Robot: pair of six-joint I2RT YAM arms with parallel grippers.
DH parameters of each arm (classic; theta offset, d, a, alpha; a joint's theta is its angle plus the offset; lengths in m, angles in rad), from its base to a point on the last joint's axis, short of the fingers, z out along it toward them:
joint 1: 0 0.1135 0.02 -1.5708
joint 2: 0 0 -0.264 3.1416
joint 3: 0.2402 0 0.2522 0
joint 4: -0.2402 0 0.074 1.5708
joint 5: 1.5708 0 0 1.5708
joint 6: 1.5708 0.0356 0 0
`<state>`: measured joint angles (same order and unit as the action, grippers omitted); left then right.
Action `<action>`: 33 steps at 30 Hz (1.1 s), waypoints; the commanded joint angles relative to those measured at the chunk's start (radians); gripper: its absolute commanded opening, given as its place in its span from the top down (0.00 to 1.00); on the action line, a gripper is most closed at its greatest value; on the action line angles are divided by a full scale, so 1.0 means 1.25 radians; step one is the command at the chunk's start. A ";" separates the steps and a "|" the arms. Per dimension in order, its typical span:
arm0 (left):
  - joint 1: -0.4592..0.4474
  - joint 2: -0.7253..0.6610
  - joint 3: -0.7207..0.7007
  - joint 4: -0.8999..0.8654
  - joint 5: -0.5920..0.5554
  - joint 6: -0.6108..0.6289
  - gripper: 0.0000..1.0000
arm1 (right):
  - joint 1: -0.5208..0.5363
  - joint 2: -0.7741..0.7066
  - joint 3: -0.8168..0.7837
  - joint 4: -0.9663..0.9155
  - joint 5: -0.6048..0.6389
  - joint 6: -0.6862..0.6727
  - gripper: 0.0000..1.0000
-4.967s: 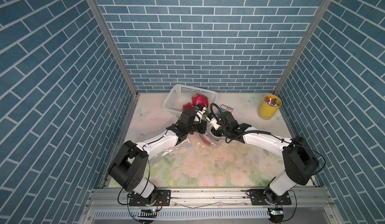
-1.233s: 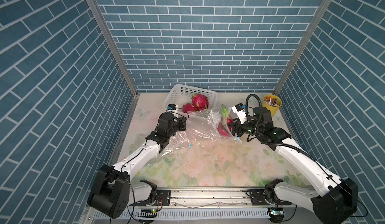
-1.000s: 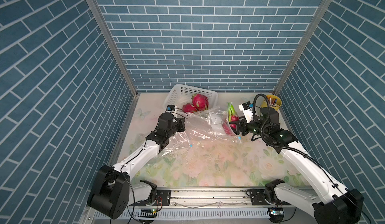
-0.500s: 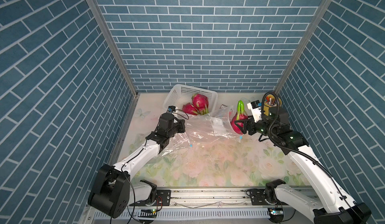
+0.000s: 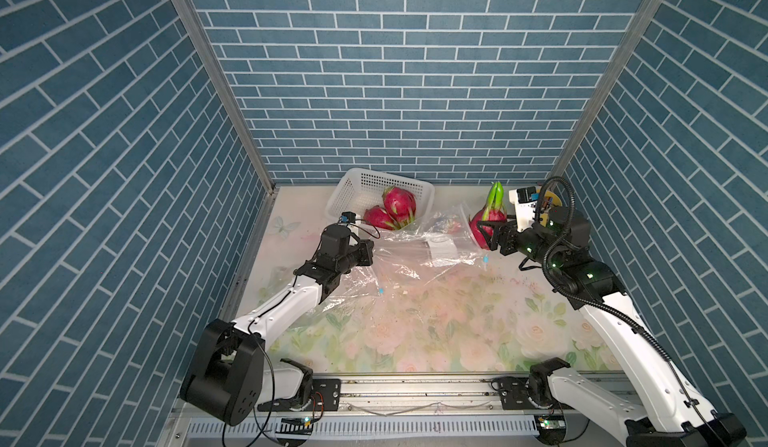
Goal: Open the zip-top bag and take out the dragon fruit
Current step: Pick up the dragon fruit from the zipper food storage bag, then place the dragon fruit in the basket.
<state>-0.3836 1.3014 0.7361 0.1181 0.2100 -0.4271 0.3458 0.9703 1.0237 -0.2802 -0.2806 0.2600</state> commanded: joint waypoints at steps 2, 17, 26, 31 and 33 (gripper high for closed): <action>0.005 -0.021 0.002 -0.006 -0.020 -0.003 1.00 | -0.004 -0.030 -0.056 0.226 0.040 0.133 0.26; -0.009 0.027 0.005 -0.007 0.002 -0.003 1.00 | -0.004 -0.028 -0.058 0.327 0.251 0.121 0.27; -0.014 0.014 0.013 -0.022 -0.021 0.013 1.00 | -0.003 0.042 -0.036 0.415 0.166 0.225 0.28; -0.016 0.012 -0.002 -0.001 -0.005 0.002 1.00 | 0.004 0.120 0.013 0.409 0.122 0.233 0.28; -0.015 0.006 -0.004 -0.002 -0.009 0.003 1.00 | 0.020 0.167 0.040 0.395 0.102 0.236 0.28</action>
<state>-0.3981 1.3308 0.7361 0.1089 0.2028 -0.4294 0.3492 1.1271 1.0115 0.1684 -0.0902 0.5034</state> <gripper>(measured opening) 0.050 0.760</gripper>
